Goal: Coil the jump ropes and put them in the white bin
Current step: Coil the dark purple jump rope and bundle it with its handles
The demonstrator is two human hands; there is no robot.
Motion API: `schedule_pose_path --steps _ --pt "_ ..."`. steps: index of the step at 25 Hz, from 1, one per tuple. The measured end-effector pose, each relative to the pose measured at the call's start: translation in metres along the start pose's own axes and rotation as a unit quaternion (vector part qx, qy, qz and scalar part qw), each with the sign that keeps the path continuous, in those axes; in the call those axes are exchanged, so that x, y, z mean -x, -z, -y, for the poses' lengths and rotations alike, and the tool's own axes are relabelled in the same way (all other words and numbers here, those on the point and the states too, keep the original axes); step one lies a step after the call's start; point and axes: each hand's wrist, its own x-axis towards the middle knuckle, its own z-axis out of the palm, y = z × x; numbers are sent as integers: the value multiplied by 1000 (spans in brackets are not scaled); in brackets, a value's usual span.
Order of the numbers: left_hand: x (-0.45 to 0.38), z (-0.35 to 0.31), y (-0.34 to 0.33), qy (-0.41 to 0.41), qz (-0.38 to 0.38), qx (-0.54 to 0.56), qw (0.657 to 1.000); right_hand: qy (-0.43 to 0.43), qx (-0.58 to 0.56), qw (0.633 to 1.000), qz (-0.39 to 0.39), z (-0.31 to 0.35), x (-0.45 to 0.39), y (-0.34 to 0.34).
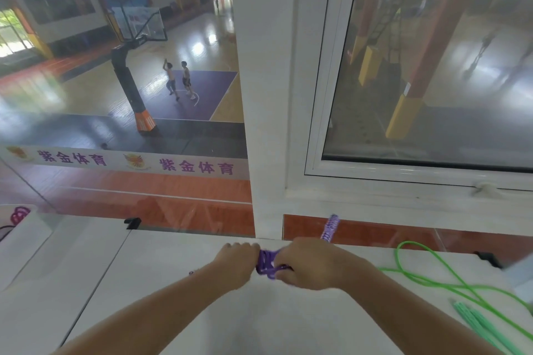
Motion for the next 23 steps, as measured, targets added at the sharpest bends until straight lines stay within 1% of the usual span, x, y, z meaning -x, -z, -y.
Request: schedule_pose_path --steps 1,2,3,4,5,6,7,8,9,10,11,12,13,14,15,16,17,19,20,21,22,23 --pt "6 -7 1 -62 26 -15 998 14 -14 1000 -7 -2 -3 11" --pt "12 -13 4 -125 43 10 991 15 -46 999 -13 -9 -6 20" --pt "21 -18 8 -174 54 74 980 0 -88 996 -18 -18 -9 26" --pt "29 -21 15 -203 55 159 965 -20 -136 990 -33 -32 -11 27" --pt "37 -23 23 -204 35 247 947 -45 -191 979 -56 -48 -11 21" --pt "45 -24 30 -182 -4 330 926 -78 -261 959 -78 -63 -9 11" --pt "51 -24 35 -143 -55 401 903 -114 -363 921 -88 -72 -6 -1" --pt "53 -25 40 -92 -102 448 883 -136 -476 865 -82 -76 -5 -16" --pt "51 -26 45 -41 -143 469 871 -138 -550 821 -67 -71 -5 -28" --pt "46 -24 46 10 -174 475 863 -140 -582 799 -57 -62 -7 -38" --pt "37 -20 45 58 -195 480 853 -162 -577 799 -49 -47 -9 -44" --pt "28 -14 42 97 -201 485 846 -189 -562 804 -50 -35 -12 -50" --pt "19 -8 39 127 -192 475 849 -211 -512 831 -44 -24 -12 -50" --pt "12 -2 31 140 -179 440 869 -207 -422 882 -33 -16 -11 -50" --pt "8 3 23 139 -163 382 899 -181 -295 938 -17 -10 -9 -48" --pt "5 6 15 130 -146 311 930 -161 -177 971 6 -3 -6 -45" --pt "4 4 9 114 -125 238 956 -141 -77 987 18 1 -4 -40" --pt "6 -7 5 75 -53 95 991 -97 83 992 5 10 -4 -24" --pt "11 -16 10 46 -15 30 998 -57 147 988 -1 14 -5 -13" --pt "16 -22 15 4 24 -14 1000 -16 186 982 -14 16 -6 -3" --pt "18 -24 19 -49 56 -30 997 13 205 978 -17 13 -6 6" --pt "21 -24 22 -110 79 -16 991 38 204 978 -29 5 -8 13"
